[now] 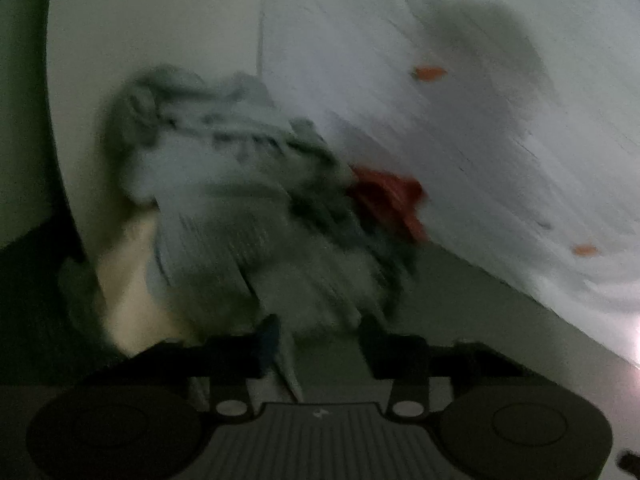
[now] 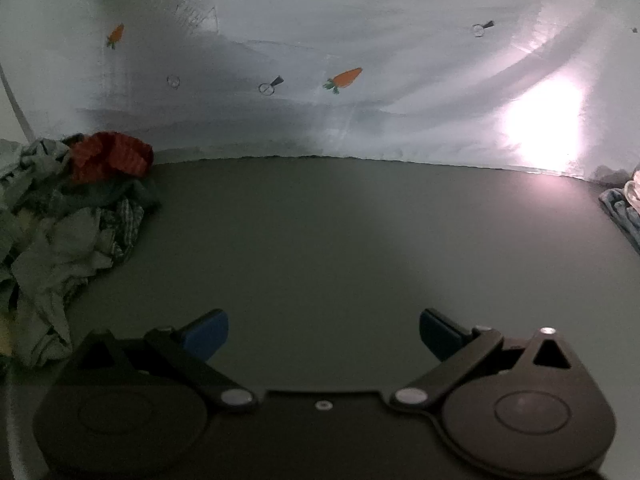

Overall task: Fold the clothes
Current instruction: 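Reach the left tool into the clothes pile and grasp a grey garment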

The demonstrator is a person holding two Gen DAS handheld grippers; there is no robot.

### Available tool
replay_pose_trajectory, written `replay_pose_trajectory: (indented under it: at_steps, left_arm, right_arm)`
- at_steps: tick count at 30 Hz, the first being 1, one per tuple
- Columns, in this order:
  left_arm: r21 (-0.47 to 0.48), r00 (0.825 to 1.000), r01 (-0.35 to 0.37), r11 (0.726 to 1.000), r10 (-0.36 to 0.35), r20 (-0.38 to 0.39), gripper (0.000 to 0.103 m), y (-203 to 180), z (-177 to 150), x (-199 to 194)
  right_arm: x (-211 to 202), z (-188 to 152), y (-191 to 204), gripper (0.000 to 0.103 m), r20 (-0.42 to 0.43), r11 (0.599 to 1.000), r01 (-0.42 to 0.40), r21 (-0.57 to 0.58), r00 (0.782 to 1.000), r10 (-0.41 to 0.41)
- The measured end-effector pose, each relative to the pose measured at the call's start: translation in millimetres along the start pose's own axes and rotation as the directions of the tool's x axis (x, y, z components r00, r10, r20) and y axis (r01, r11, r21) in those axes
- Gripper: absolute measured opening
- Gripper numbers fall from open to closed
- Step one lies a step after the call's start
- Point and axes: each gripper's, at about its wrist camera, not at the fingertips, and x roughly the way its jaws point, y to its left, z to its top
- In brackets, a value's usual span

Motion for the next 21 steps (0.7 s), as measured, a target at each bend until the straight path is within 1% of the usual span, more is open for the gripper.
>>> replay_pose_trajectory:
  at_steps: [2, 3, 5, 6, 7, 8, 9, 10, 13, 14, 15, 16, 17, 18, 19, 20, 21]
  left_arm:
    - [-0.020, 0.999, -0.039, 0.999, 0.040, 0.032, 0.039, 13.8, 16.1, 22.0]
    - [-0.039, 0.998, -0.051, 0.998, 0.052, 0.027, 0.039, 19.3, 21.9, 31.6]
    - [-0.093, 0.997, -0.070, 0.993, 0.073, 0.031, 0.044, 30.7, 33.9, 47.6]
    - [-0.126, 0.996, -0.078, 0.989, 0.083, 0.039, 0.054, 36.6, 40.2, 54.3]
    - [-0.159, 0.995, -0.085, 0.984, 0.093, 0.046, 0.074, 42.6, 46.4, 61.0]
    - [-0.190, 0.993, -0.092, 0.977, 0.104, 0.055, 0.084, 48.2, 52.3, 67.3]
    - [-0.205, 0.990, -0.101, 0.973, 0.120, 0.079, 0.091, 51.1, 55.5, 69.9]
    - [-0.219, 0.986, -0.109, 0.970, 0.133, 0.101, 0.091, 53.9, 58.9, 72.7]
    - [-0.239, 0.985, -0.096, 0.966, 0.127, 0.118, 0.091, 58.5, 71.6, 86.0]
    - [-0.248, 0.986, -0.109, 0.963, 0.136, 0.093, 0.091, 58.9, 73.8, 93.4]
    - [-0.257, 0.987, -0.123, 0.959, 0.145, 0.068, 0.087, 59.2, 75.9, 100.9]
    - [-0.266, 0.987, -0.139, 0.954, 0.157, 0.046, 0.070, 59.4, 77.7, 107.9]
    - [-0.283, 0.979, -0.174, 0.943, 0.197, 0.053, 0.059, 57.4, 76.9, 110.4]
    - [-0.283, 0.973, -0.195, 0.939, 0.222, 0.067, 0.038, 54.6, 75.8, 109.9]
    - [-0.268, 0.968, -0.210, 0.940, 0.238, 0.077, 0.012, 50.5, 74.9, 108.6]
    - [-0.240, 0.965, -0.219, 0.946, 0.247, 0.092, 0.003, 45.1, 74.0, 104.9]
    - [-0.223, 0.963, -0.221, 0.949, 0.249, 0.104, 0.002, 40.7, 73.1, 100.2]
  right_arm:
    - [10.9, 5.8, 11.6, 0.103, -0.017, 1.000, 0.024, -0.004, 1.000, -0.024]
    - [16.5, 9.2, 17.3, 0.103, -0.029, 0.999, 0.037, -0.004, 0.999, -0.037]
    - [21.8, 14.2, 21.4, 0.103, -0.044, 0.999, 0.052, 0.010, 0.998, -0.051]
    - [24.9, 16.3, 24.6, 0.103, -0.046, 0.998, 0.056, 0.012, 0.997, -0.055]
    - [28.1, 18.2, 27.4, 0.103, -0.048, 0.998, 0.061, 0.012, 0.997, -0.060]
    - [31.6, 19.1, 29.6, 0.103, -0.050, 0.998, 0.068, 0.006, 0.996, -0.067]
    - [35.9, 20.3, 33.6, 0.103, -0.055, 0.997, 0.073, -0.002, 0.996, -0.073]
    - [40.4, 21.2, 37.3, 0.103, -0.062, 0.997, 0.076, -0.008, 0.995, -0.077]
    - [51.9, 23.7, 41.6, 0.103, -0.088, 0.998, 0.069, -0.005, 0.994, -0.069]
    - [52.9, 23.6, 41.5, 0.103, -0.091, 0.998, 0.063, -0.005, 0.994, -0.063]
    - [54.4, 25.2, 43.1, 0.103, -0.088, 0.998, 0.058, -0.011, 0.994, -0.058]
    - [56.0, 26.7, 44.6, 0.103, -0.085, 0.998, 0.052, -0.016, 0.995, -0.054]
    - [57.5, 28.3, 46.2, 0.103, -0.082, 0.999, 0.047, -0.022, 0.995, -0.049]
    - [59.1, 29.9, 47.8, 0.103, -0.080, 0.999, 0.042, -0.027, 0.996, -0.044]
    - [60.4, 31.1, 48.8, 0.103, -0.076, 0.999, 0.038, -0.033, 0.996, -0.040]
    - [60.9, 31.1, 47.8, 0.103, -0.071, 0.999, 0.039, -0.037, 0.997, -0.041]
    - [61.5, 30.8, 45.6, 0.103, -0.066, 0.999, 0.042, -0.035, 0.997, -0.044]
